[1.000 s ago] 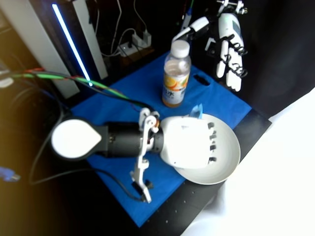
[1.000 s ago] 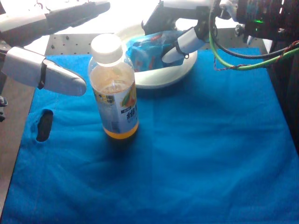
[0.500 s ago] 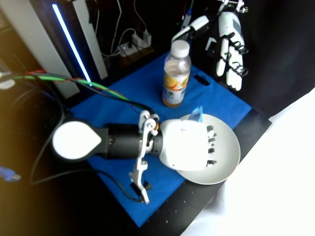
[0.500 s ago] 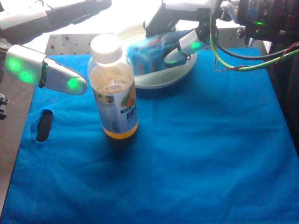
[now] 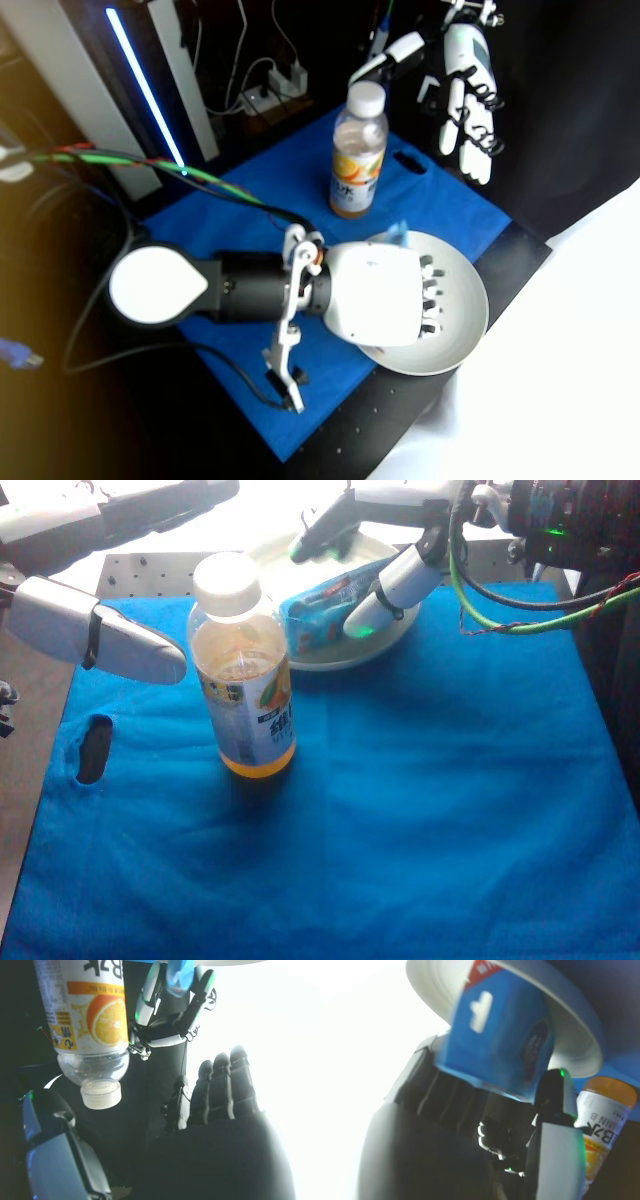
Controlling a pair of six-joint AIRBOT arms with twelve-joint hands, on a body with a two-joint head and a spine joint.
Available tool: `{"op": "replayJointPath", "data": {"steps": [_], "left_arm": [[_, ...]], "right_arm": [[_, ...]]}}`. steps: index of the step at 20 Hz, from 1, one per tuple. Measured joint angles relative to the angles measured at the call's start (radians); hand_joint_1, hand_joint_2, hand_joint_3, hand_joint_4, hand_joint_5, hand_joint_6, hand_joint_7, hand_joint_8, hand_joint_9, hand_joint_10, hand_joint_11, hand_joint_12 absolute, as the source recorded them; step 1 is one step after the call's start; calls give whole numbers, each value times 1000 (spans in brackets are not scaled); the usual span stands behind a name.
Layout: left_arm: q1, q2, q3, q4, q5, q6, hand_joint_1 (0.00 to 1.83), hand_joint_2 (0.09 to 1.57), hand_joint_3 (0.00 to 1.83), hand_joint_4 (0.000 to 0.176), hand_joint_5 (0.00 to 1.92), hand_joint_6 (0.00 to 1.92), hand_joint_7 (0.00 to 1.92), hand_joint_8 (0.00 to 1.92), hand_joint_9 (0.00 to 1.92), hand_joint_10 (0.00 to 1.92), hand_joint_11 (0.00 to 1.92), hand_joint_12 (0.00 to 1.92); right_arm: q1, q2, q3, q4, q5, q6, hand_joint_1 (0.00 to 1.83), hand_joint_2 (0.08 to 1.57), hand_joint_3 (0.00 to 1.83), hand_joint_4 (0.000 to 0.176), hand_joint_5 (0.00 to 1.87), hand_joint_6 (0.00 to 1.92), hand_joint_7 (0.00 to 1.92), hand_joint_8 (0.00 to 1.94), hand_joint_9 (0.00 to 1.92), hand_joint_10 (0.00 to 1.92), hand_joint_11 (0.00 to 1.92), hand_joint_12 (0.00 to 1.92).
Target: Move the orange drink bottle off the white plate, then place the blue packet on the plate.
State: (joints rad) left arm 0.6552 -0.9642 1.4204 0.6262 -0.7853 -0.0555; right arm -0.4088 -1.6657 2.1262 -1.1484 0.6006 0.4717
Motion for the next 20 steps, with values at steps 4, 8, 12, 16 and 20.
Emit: {"op": "replayJointPath", "data": {"steps": [4,8,12,16,20], "left_arm": [[-1,0,0,0,0,0,563,672,0,176,0,0,0,0,0,0,0,0],[-1,0,0,0,0,0,543,673,1,139,0,0,0,0,0,0,0,0],[2,13,19,-7,24,-5,563,658,0,155,0,0,0,0,0,0,13,6],[1,27,20,-21,41,-3,553,668,0,152,0,0,0,0,0,0,26,12],[1,29,16,-26,42,1,566,664,0,176,0,0,0,0,0,0,0,0]], "right_arm": [[0,-1,4,3,-1,0,836,594,0,176,13,1,96,3,87,2,18,518],[0,3,6,23,1,0,828,583,0,176,0,0,65,0,54,1,4,483],[77,138,-134,53,0,-90,765,545,3,176,0,0,62,0,30,1,0,415],[144,193,-182,110,-5,-139,813,532,1,176,0,0,63,0,101,6,0,642],[148,207,-232,71,2,-154,810,562,3,176,0,0,35,1,0,0,0,146]]}}
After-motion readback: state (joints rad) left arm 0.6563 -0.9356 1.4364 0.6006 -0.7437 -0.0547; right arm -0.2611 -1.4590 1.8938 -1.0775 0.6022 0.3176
